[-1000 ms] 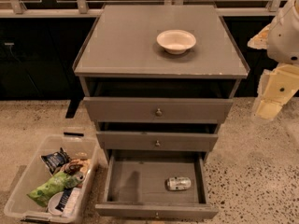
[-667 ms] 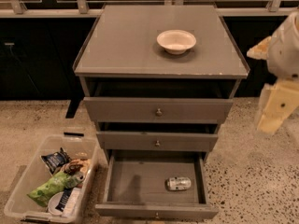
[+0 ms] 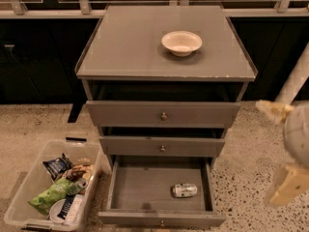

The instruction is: Pick 7up can from bottom drawer and place on counter

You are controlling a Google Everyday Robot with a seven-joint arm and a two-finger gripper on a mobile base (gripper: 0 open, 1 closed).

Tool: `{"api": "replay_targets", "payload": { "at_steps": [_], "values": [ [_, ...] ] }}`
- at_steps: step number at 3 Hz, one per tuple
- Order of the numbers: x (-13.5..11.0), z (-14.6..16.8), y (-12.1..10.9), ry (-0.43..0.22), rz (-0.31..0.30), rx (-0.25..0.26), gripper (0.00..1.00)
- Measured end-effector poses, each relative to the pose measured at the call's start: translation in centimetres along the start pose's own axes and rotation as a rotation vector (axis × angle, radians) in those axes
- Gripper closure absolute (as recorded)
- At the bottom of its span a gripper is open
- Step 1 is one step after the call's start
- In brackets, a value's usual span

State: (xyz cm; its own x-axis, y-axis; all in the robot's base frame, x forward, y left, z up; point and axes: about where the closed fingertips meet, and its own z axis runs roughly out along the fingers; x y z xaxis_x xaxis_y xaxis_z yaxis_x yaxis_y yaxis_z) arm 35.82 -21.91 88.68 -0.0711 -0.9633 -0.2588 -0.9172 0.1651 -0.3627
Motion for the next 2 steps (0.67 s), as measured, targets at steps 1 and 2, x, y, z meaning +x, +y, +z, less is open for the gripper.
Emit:
{"api": "replay_targets", "payload": {
  "at_steps": [1, 2],
  "values": [
    [2.8, 6.5, 4.5, 0.016, 0.023, -0.018, 0.00],
    [5.8, 17.3, 9.6, 0.041, 0.049, -0.129, 0.00]
  ]
}}
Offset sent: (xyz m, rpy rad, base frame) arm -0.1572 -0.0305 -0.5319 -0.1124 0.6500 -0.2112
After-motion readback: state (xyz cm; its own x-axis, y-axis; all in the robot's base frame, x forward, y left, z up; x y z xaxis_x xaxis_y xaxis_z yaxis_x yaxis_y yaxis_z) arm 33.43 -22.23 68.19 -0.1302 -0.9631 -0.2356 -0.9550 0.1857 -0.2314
